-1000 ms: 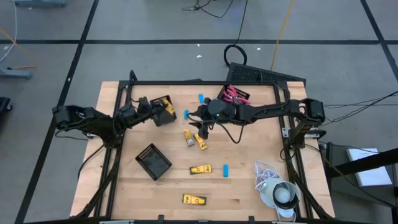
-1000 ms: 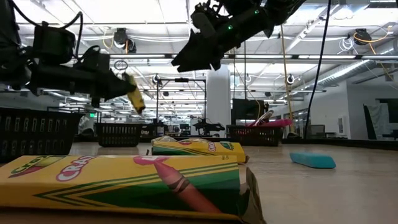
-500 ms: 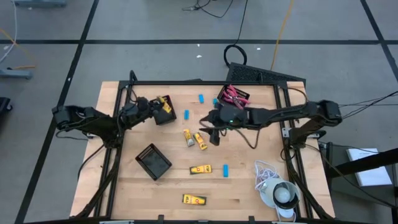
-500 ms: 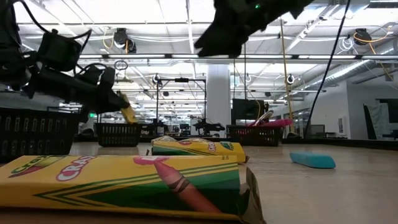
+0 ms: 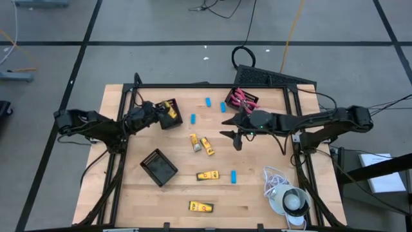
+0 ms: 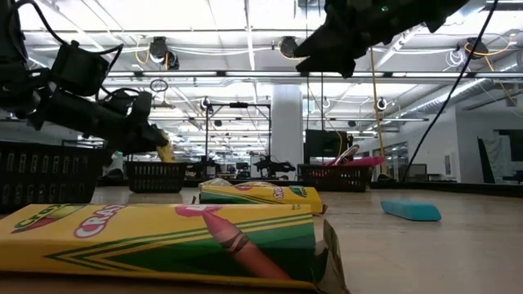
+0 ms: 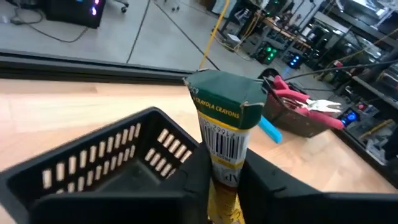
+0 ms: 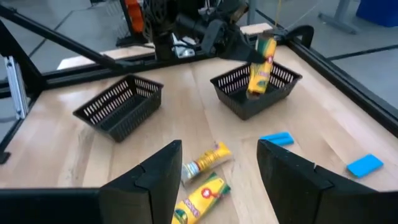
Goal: Pick & Place School Supplies
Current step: Put the yellow crayon box into the middle black bin
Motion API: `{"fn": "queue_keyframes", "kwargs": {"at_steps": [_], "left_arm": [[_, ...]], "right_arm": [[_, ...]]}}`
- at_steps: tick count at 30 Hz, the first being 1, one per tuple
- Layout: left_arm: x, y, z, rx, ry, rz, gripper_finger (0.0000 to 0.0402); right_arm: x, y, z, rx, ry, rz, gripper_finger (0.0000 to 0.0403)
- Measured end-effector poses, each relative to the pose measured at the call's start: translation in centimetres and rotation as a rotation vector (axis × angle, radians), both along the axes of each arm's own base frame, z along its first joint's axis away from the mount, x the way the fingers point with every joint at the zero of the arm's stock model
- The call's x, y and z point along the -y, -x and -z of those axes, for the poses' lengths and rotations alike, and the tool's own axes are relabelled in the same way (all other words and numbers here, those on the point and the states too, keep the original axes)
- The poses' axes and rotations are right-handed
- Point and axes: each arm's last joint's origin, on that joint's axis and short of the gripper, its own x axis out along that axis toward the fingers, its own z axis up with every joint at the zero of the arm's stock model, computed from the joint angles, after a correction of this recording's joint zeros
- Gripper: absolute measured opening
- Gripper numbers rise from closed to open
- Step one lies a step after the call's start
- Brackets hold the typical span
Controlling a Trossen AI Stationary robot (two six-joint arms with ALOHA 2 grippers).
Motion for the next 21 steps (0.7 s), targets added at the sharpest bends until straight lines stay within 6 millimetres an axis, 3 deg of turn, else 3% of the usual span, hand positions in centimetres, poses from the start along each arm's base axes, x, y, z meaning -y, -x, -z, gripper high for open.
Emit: {"fn": "queue_keyframes", "kwargs": {"at_steps": [11, 21], "left_arm": [[-0.2, 0.2, 0.2, -0.021, 0.006, 0.014, 0.0208], [-0.6, 0.2, -0.8, 0.065, -0.055, -0.029, 0.0247]], "right_arm": [[-0.3, 0.0, 0.0, 0.002, -0.003, -0.012, 0.0201], [-0.3, 0.0, 0.0, 0.001, -0.012, -0.008, 0.0197]]}}
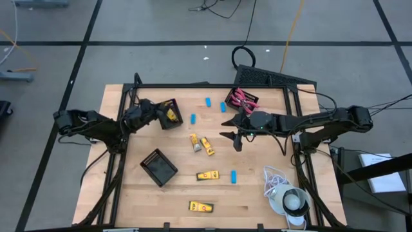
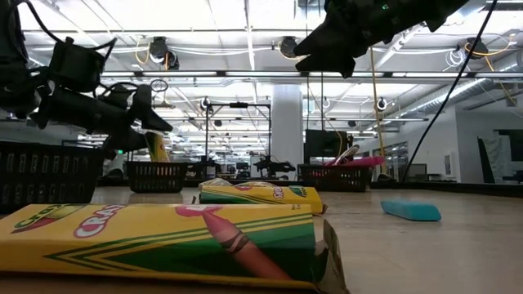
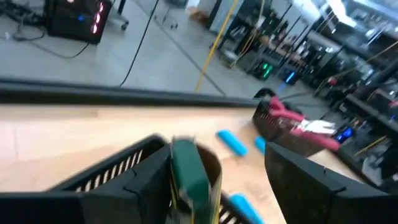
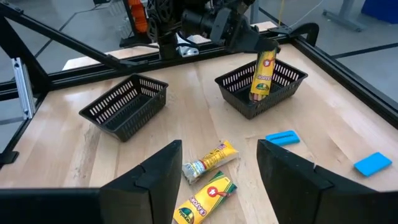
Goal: Pick & Place School Supplies
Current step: Put the yellow crayon box into the middle black bin
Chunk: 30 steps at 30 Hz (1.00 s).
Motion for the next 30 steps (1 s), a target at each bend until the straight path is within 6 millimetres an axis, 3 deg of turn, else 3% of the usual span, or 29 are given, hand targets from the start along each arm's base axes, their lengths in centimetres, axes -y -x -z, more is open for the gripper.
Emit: {"fn": "queue_keyframes", "kwargs": {"at_steps": [11, 17, 23, 30], "left_arm": [[-1.1, 0.7, -1.0, 0.041, -0.079, -0.114, 0.0248], [-0.9, 0.8, -2.8, 0.130, -0.195, -0.081, 0.0248], [0.3, -0.9, -5.4, 0.208, -0.350, 0.268, 0.0248], [2.5, -3.8, -6.8, 0.198, -0.420, 0.726, 0.0248]], "right_arm": [[0.0, 0.0, 0.0, 0.001, 0.000, 0.000, 0.0197], [0.0, 0.0, 0.0, -0.002, 0.013, -0.005, 0.0197], [-0.2, -0.2, 0.9, -0.073, 0.034, -0.051, 0.0196], [-0.5, -2.4, 5.3, -0.238, -0.098, -0.117, 0.0196]]}}
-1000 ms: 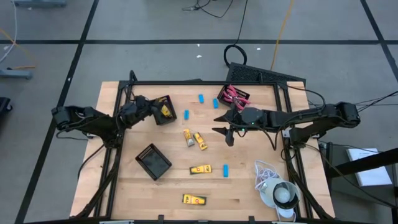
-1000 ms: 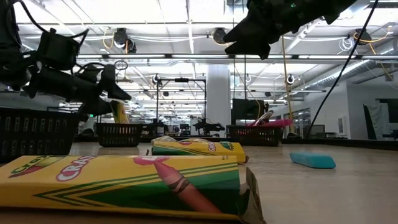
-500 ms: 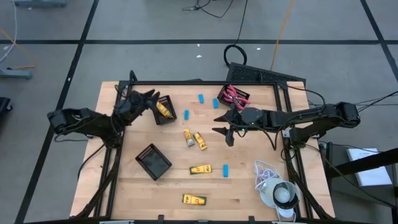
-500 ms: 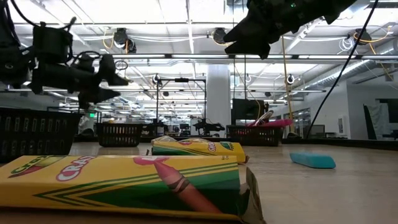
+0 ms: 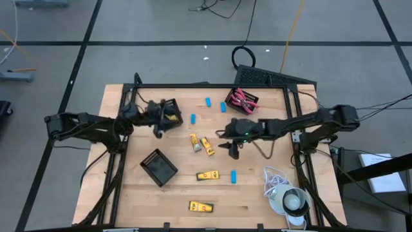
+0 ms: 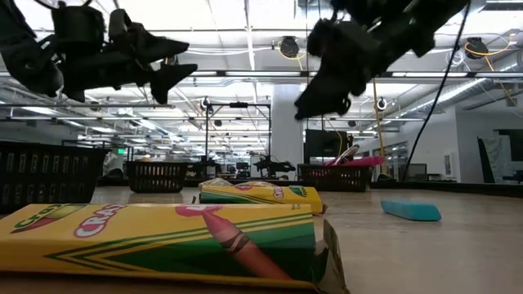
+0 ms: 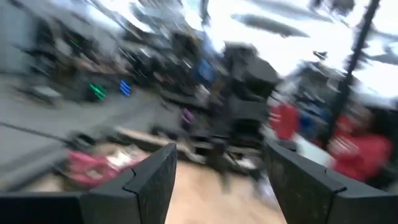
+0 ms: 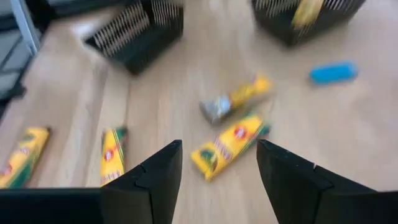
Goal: Pick & Place School Supplies
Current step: Put the yellow crayon box into the middle black bin
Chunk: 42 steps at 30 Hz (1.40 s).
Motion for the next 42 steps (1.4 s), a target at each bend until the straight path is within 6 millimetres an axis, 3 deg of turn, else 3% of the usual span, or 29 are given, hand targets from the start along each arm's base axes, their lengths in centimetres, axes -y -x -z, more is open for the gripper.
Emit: {"fn": "queue_keyframes", "kwargs": {"at_steps": [3, 10, 18, 30, 37, 42], "left_arm": [[1.1, -0.7, 0.4, -0.076, -0.021, 0.086, 0.0248], [4.6, -1.7, 0.5, -0.105, -0.114, 0.224, 0.0248], [8.1, -1.3, -0.3, -0.047, -0.211, 0.336, 0.0248], [10.0, 1.2, -2.3, -0.004, -0.306, 0.276, 0.0248], [10.7, 2.0, -3.0, 0.047, -0.340, 0.273, 0.0248], [11.1, 2.0, -2.8, 0.027, -0.357, 0.240, 0.0248]], "right_arm": [[-0.3, -1.4, 1.6, -0.061, -0.033, -0.013, 0.0196], [-0.4, -4.9, 2.8, -0.158, -0.048, -0.027, 0.0201], [-0.3, -7.6, 3.5, -0.253, -0.062, -0.013, 0.0253], [1.1, -8.0, 3.9, -0.248, -0.097, 0.080, 0.0258], [0.6, -9.0, 7.6, -0.303, -0.128, 0.075, 0.0258], [0.4, -9.4, 7.9, -0.276, -0.131, 0.069, 0.0258]]}}
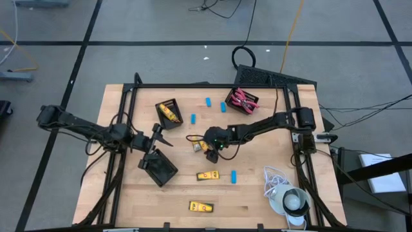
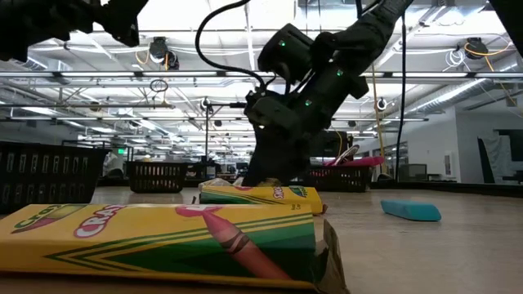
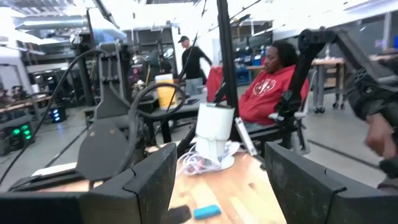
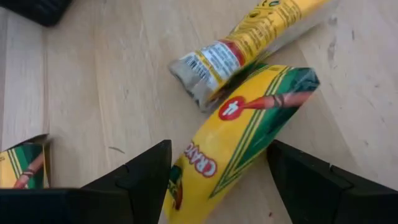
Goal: Pick & Place School Supplies
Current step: Put the yellow crayon box into the middle black bin
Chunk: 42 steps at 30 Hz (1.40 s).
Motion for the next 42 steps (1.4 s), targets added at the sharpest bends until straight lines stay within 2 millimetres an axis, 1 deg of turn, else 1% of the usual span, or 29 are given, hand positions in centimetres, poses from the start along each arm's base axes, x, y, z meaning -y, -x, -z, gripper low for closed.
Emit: {"fn": "queue_keyframes", "kwargs": {"at_steps": [6, 11, 15, 17, 19, 21, 25, 30, 34, 36, 38, 42], "left_arm": [[0.0, 0.0, 0.1, -0.005, -0.016, -0.045, 0.0248], [0.0, 0.0, 0.1, -0.005, -0.015, -0.055, 0.0248], [0.0, 0.0, 0.1, -0.006, -0.012, -0.072, 0.0248], [0.0, 0.0, 0.1, -0.006, -0.012, -0.075, 0.0248], [-0.1, -0.1, 0.1, -0.007, -0.010, -0.087, 0.0248], [-0.1, -0.1, 0.1, -0.007, -0.010, -0.091, 0.0248], [-0.1, -0.1, 0.1, -0.009, -0.009, -0.099, 0.0248], [-0.2, -0.1, 0.2, -0.023, -0.011, -0.141, 0.0248], [-0.3, -0.1, 0.3, -0.033, -0.011, -0.180, 0.0248], [-0.4, -0.2, 0.3, -0.034, -0.008, -0.199, 0.0248], [-0.5, -0.2, 0.3, -0.036, -0.005, -0.224, 0.0248], [-0.6, -0.2, 0.4, -0.039, 0.001, -0.266, 0.0248]], "right_arm": [[0.0, -0.1, 0.0, 0.015, 0.004, 0.002, 0.0254], [-0.1, -0.4, 1.2, -0.004, 0.006, 0.000, 0.0252], [-0.3, -0.4, 1.6, -0.013, 0.015, -0.002, 0.0243], [-0.5, -0.4, 1.6, -0.015, 0.027, -0.003, 0.0224], [-0.7, -0.4, 1.7, -0.019, 0.048, 0.000, 0.0193], [-0.8, -0.4, 1.7, -0.022, 0.069, 0.000, 0.0153], [-0.9, -0.3, 1.8, -0.026, 0.078, -0.007, 0.0054], [-1.0, -0.3, 1.7, -0.019, 0.077, -0.036, 0.0051], [-1.1, -0.1, 0.8, -0.012, 0.078, -0.055, 0.0051], [-1.2, 0.1, 0.1, -0.001, 0.079, -0.067, 0.0051], [-1.1, 0.3, -1.0, 0.024, 0.117, -0.067, 0.0051], [-0.4, 0.6, -4.1, 0.112, 0.200, -0.033, 0.0051]]}}
